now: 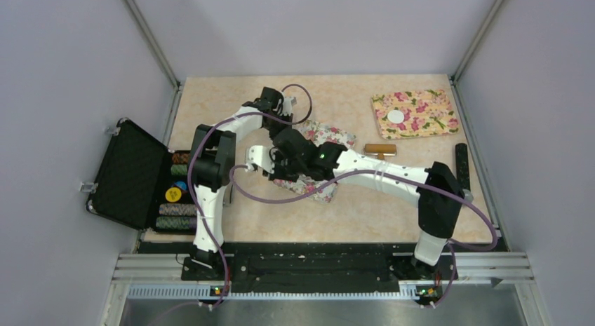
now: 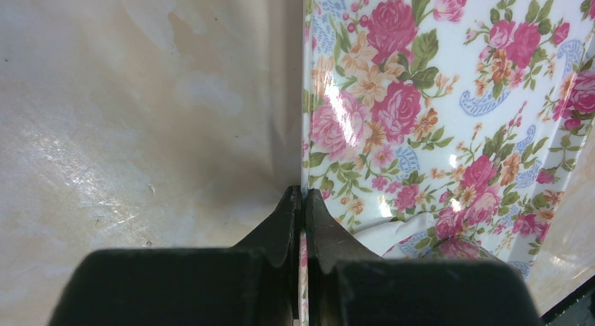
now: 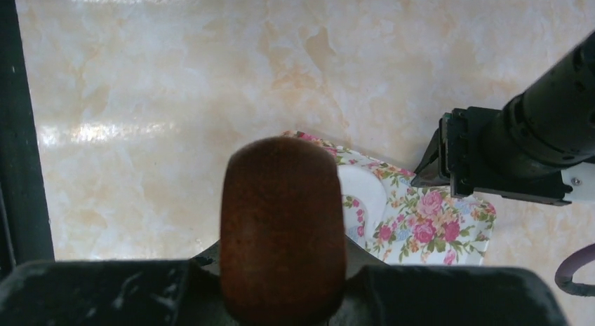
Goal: Roll out the dumpling wrappers from the dough
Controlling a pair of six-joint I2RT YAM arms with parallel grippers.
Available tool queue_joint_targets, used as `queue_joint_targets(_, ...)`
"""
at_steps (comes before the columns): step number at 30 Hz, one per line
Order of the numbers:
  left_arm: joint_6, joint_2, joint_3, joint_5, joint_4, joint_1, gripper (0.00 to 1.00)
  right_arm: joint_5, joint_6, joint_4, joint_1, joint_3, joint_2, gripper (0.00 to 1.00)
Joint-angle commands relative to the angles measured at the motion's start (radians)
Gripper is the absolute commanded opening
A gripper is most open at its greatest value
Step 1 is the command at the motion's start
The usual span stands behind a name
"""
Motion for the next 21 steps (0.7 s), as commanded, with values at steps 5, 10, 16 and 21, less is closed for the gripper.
queue_joint_targets(5,0.02,-0.021,-0.024,-0.039,-0.017,0.007,0.0,0.178,-0.183,-0.042,0.135,-0.022,-0.022,0.0)
queue_joint_targets(10,0.017,-0.017,-0.026,-0.038,-0.017,0.009,0.0,0.3,-0.147,0.023,0.181,-0.014,0.034,0.0)
queue_joint_targets(16,0.013,-0.02,-0.029,-0.032,-0.015,0.009,0.0,0.418,0.011,0.077,0.204,0.0,0.078,0.0)
queue_joint_targets(21,0.013,-0.027,-0.031,-0.032,-0.015,0.01,0.0,0.472,0.141,0.106,0.204,0.008,0.077,0.0)
